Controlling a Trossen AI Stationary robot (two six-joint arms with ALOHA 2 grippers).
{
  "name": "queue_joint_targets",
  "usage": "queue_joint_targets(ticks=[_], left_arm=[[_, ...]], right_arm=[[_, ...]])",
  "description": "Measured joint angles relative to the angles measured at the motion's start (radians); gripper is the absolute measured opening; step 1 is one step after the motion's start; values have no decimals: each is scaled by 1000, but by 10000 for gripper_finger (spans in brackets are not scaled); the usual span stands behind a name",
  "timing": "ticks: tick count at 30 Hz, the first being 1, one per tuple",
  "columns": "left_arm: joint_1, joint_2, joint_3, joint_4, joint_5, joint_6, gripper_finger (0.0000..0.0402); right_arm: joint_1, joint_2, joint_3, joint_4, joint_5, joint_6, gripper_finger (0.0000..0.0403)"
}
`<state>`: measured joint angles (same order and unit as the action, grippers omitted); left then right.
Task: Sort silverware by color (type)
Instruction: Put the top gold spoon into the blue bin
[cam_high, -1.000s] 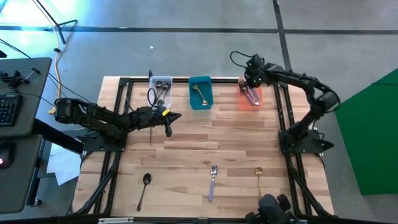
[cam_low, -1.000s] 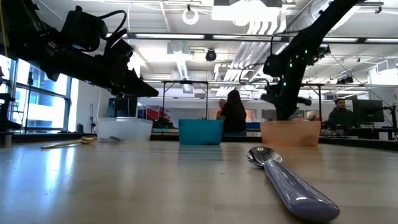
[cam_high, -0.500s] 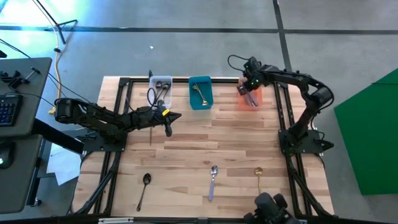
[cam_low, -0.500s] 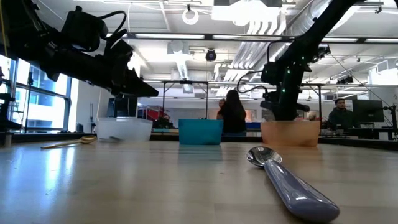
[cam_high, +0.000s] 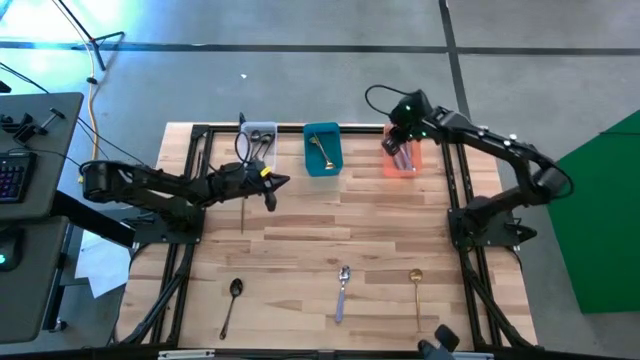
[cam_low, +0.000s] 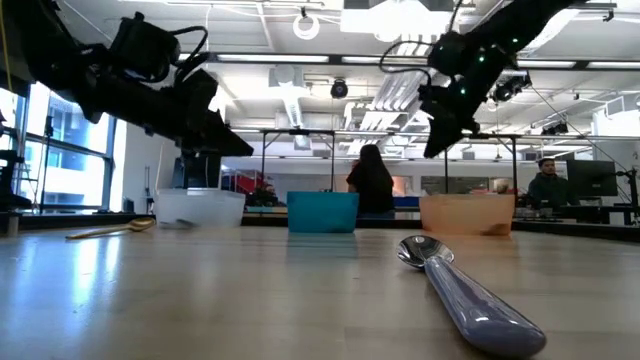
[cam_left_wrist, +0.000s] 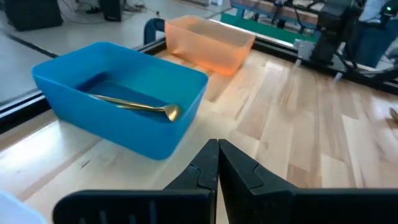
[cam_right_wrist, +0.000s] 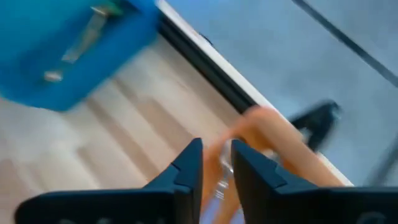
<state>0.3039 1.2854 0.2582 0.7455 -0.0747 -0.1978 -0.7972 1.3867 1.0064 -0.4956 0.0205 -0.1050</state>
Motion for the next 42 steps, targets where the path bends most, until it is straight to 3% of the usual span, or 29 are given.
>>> queue_joint_targets(ticks=[6,9,12,17,22,29,36,42], left_arm=[[4,-103,80,-258,9,54,0],[4,-154,134,-442,-2,52,0],[4,-192,215,-727,-8,36,0],[-8,-223,359,-1179,-138,-131,1],[-18,-225,420,-1421,-182,-381,24],[-23,-216,379,-1575,-206,-611,100],[12,-211,236,-1500,-215,-760,170],[31,-211,182,-1362,-170,-761,187]], right_arm=[[83,-132,-248,335,-148,30,6],[148,-190,-380,547,-149,100,8],[225,-251,-476,726,-148,157,7],[335,-359,-560,794,-75,158,2],[404,-419,-597,778,-21,109,0],[409,-432,-597,762,-18,71,0],[409,-431,-597,739,-19,44,0],[408,-431,-597,740,-19,44,0]])
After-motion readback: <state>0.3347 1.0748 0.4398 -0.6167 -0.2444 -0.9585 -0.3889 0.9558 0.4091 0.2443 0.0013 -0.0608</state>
